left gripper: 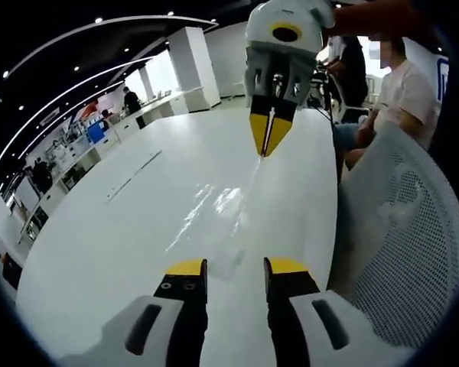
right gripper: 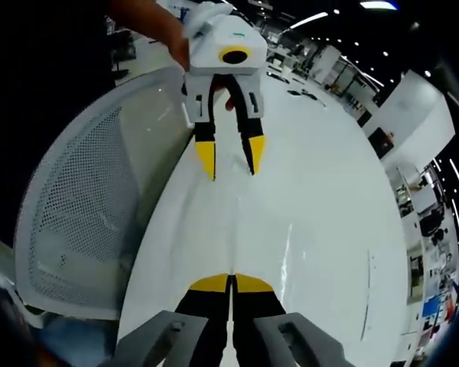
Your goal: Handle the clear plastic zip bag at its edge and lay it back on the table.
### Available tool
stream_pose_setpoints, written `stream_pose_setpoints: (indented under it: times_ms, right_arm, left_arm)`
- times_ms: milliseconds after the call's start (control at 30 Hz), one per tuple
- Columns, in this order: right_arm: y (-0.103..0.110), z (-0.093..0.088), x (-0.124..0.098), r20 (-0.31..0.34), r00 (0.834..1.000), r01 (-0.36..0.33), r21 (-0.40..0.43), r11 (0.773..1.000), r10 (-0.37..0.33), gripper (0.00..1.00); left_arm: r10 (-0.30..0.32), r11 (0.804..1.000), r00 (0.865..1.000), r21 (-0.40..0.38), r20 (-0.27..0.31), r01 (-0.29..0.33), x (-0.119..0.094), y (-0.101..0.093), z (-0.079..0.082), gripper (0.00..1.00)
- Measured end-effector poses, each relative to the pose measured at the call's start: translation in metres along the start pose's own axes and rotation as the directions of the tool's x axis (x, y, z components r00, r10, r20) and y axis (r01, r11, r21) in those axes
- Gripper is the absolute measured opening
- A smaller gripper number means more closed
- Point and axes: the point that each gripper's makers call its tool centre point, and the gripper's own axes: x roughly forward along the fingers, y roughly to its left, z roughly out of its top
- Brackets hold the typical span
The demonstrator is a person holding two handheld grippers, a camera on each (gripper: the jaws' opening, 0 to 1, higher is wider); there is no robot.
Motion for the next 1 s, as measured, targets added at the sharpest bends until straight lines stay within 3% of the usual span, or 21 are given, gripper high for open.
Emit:
stream_pose_setpoints:
  times_ms: [500, 1000]
  right_arm:
    - [0.009, 0.000, -0.003, 0.017, 0.999, -0.032, 0.096, 0.995, 0.030, 0.00]
    - [0.013, 0.005, 0.004, 0.047, 0.998, -0.043, 0.172, 0.984, 0.035, 0.05]
  left_arm:
    - [-0.040, 0.997, 0.999, 0.059, -0.023, 0.041, 0.003, -0.003, -0.004, 0.03]
    - [-0.101, 0.986, 0.995, 0.132, -0.018, 0.103, 0.005, -0.014, -0.008, 0.00]
